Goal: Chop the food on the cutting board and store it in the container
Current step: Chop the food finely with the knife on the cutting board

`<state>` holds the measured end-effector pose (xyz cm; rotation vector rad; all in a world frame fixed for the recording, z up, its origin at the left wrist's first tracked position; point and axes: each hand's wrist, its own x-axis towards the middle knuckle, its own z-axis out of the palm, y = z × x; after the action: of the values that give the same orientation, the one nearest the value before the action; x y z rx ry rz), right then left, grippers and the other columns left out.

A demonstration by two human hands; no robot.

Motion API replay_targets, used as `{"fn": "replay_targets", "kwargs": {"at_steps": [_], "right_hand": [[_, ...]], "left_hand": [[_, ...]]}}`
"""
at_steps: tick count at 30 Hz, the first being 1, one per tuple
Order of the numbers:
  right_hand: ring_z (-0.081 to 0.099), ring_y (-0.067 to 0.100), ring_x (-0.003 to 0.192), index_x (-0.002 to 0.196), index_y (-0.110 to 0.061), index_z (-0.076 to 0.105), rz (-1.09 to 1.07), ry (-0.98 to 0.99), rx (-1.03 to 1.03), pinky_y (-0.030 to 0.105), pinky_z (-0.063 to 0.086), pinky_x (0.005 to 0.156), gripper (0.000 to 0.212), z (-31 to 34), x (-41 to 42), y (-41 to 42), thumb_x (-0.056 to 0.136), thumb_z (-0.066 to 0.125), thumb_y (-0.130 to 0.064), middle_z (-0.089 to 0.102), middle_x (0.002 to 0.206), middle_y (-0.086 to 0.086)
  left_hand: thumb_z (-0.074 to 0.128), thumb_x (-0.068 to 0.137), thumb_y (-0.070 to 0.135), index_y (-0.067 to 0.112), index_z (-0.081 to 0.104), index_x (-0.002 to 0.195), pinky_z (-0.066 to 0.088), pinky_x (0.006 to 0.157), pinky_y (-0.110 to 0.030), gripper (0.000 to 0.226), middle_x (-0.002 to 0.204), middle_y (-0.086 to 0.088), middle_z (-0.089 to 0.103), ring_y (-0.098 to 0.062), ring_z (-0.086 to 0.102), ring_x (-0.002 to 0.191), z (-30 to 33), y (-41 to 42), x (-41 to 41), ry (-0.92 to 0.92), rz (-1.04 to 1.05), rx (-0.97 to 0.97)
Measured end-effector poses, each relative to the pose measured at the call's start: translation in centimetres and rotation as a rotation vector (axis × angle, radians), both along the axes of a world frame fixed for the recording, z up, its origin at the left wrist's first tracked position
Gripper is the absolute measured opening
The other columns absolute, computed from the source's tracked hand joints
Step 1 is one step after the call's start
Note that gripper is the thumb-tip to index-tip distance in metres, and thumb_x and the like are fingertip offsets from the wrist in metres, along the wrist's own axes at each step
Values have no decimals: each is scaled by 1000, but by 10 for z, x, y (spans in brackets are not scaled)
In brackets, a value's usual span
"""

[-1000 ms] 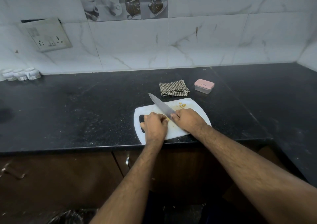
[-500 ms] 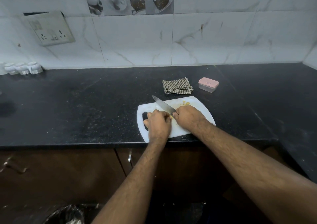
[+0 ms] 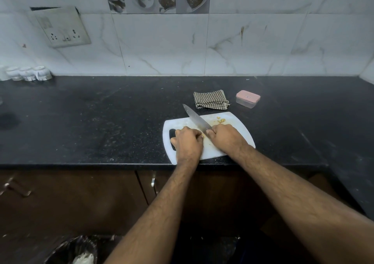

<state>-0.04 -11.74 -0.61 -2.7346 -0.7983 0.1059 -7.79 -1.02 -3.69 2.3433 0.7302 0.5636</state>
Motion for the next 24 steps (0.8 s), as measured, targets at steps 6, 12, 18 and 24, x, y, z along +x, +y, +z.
{"fn": "replay_targets", "kwargs": {"at_steps": [6, 12, 18, 24], "right_hand": [[57, 20, 86, 104, -15, 67, 20, -20, -14, 35, 47, 75, 38, 1, 0, 1, 105, 41, -43, 58, 86, 0], [52, 19, 85, 109, -16, 67, 28, -70, -74, 35, 48, 76, 34, 1, -2, 7, 105, 43, -40, 66, 100, 6], [60, 27, 104, 119, -14, 63, 51, -102, -187, 36, 48, 79, 34, 5, -4, 17, 107, 41, -36, 64, 114, 10], [56, 23, 89, 112, -14, 66, 30, -71, -123, 35, 47, 75, 33, 5, -3, 13, 106, 43, -37, 66, 104, 7]], "left_hand": [[65, 98, 26, 27, 79, 107, 30, 95, -40, 16, 115, 4, 65, -19, 45, 112, 1, 0, -1, 0, -1, 14], [65, 98, 29, 29, 78, 112, 26, 91, -37, 19, 117, 4, 64, -18, 43, 112, -2, 1, 1, 1, -9, 9], [65, 98, 32, 28, 79, 109, 30, 93, -40, 17, 114, 4, 65, -19, 45, 111, -4, 2, 2, -9, 0, 22], [67, 97, 31, 26, 78, 106, 31, 95, -39, 15, 113, 4, 64, -18, 44, 111, -3, 1, 1, -22, 14, -7]]}}
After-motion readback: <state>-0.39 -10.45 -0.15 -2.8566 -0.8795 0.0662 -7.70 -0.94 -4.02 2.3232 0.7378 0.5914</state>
